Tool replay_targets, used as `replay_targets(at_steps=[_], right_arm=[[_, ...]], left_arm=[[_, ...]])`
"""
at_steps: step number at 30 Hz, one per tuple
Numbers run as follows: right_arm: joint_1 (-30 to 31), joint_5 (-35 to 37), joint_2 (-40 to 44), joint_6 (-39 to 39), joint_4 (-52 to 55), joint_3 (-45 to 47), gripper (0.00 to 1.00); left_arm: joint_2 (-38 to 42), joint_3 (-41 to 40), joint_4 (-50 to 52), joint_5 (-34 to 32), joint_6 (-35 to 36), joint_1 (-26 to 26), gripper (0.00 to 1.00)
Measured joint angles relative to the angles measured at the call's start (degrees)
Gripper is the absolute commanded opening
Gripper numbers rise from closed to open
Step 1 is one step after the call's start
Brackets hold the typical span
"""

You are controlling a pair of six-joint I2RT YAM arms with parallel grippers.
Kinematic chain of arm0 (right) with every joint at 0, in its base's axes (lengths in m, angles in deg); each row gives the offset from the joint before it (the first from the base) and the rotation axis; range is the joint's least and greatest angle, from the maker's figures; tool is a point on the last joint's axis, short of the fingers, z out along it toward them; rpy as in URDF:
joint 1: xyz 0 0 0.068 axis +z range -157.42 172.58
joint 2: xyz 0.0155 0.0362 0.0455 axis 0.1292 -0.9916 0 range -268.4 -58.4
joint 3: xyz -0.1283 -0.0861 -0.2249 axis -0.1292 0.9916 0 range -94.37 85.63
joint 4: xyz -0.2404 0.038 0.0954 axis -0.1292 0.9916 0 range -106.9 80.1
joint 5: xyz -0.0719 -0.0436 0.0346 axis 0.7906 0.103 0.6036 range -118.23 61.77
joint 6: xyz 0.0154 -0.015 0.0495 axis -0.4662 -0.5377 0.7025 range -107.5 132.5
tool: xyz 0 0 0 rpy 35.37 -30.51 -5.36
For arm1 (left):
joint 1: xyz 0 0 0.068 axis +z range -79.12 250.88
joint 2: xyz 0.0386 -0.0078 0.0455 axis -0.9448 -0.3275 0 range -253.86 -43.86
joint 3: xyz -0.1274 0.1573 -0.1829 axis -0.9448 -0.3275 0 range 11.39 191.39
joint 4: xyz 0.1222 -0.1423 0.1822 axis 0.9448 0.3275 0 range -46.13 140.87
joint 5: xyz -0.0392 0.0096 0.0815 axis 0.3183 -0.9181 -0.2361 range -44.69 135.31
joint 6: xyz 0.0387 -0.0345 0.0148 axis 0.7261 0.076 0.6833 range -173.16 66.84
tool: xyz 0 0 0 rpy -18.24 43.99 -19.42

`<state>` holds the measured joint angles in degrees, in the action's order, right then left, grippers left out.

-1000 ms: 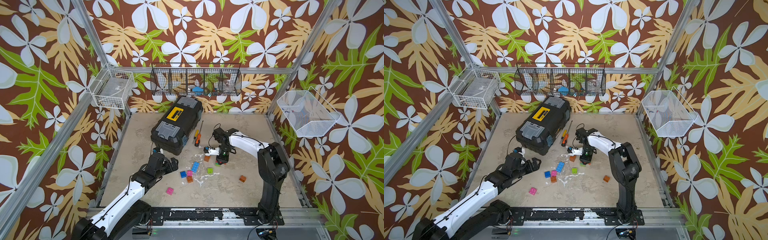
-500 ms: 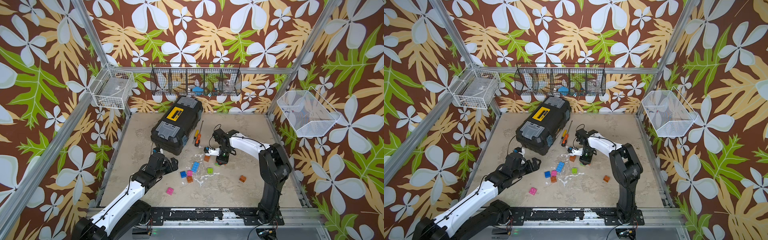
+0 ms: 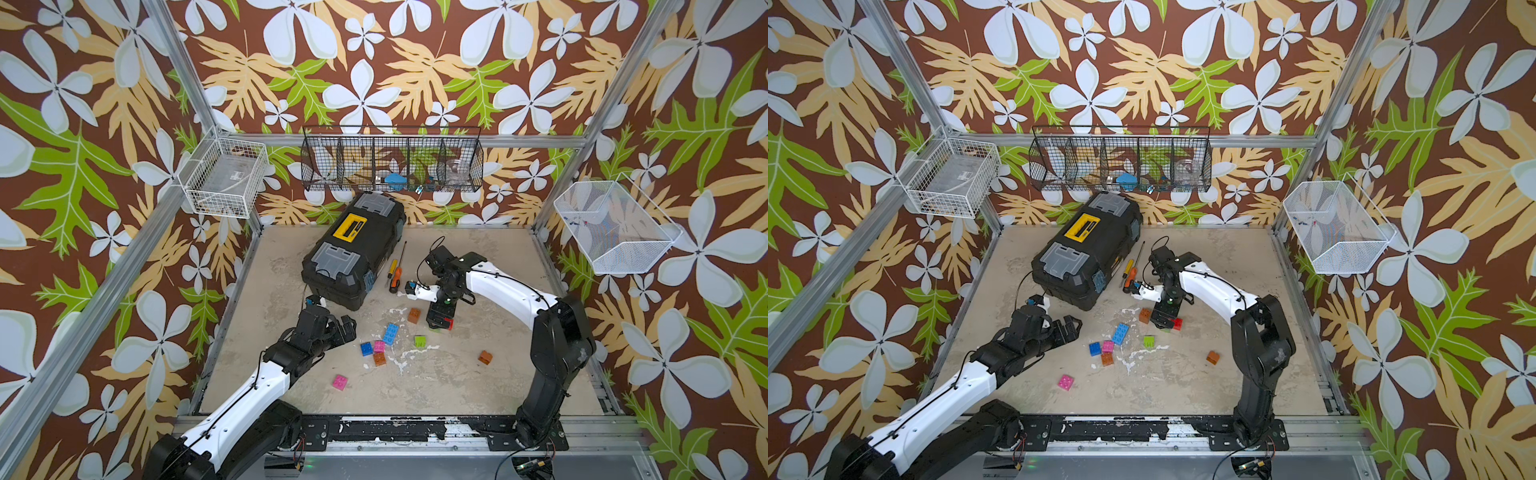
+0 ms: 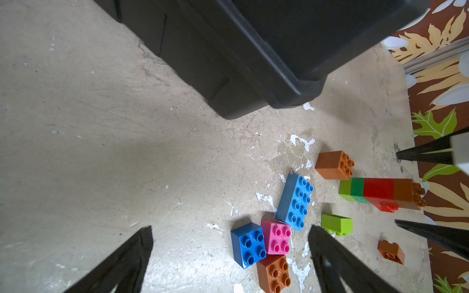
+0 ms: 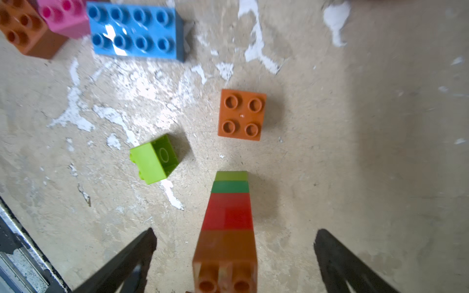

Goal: Assemble the letter h with lego
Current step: Assemble the lego brick with the lego brick, then pick up the lego brick from the center of the board.

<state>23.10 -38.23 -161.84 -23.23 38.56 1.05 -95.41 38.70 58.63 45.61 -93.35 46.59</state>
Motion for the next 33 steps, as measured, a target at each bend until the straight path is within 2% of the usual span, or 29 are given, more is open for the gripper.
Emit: replay_targets(at_steps=[5, 8, 12, 14, 20, 23, 27, 33], right_arm=[[0.09, -0.94, 6.97, 4.59, -2.03, -1.16, 1.0], [0.13, 3.28, 13.35, 13.2, -9.42, 0.76, 1.0], [-0.26, 12.98, 18.73, 31.76, -16.85, 3.67, 0.99], [-0.96, 14.82, 19.98, 40.65, -17.94, 5.92, 0.83], [0.11, 13.55, 22.16, 69.77, -16.76, 14.64, 0.71], [2.93, 12.76, 20.46, 78.6, -15.74, 15.63, 0.66], [4.13, 13.05, 15.91, 84.08, -13.49, 13.81, 0.67], [5.22, 14.62, 13.27, 86.55, -11.5, 13.27, 0.68]], left_arm=[[-0.2, 0.0, -0.02, 0.0, 0.0, 0.0, 1.0], [-0.44, 0.02, 0.0, -0.04, 0.0, 0.0, 1.0], [-0.42, 0.07, 0.04, -0.35, 0.0, 0.0, 1.0], [-0.31, 0.11, 0.17, -0.5, 0.0, 0.0, 1.0], [-0.22, 0.17, 0.44, -1.33, 0.02, 0.0, 1.0], [-0.66, 0.22, 0.46, -1.33, 0.02, 0.0, 1.0], [-0.59, 0.44, 0.46, -1.38, 0.02, 0.0, 1.0], [-0.57, 0.44, 0.46, -1.55, 0.02, 0.0, 1.0]])
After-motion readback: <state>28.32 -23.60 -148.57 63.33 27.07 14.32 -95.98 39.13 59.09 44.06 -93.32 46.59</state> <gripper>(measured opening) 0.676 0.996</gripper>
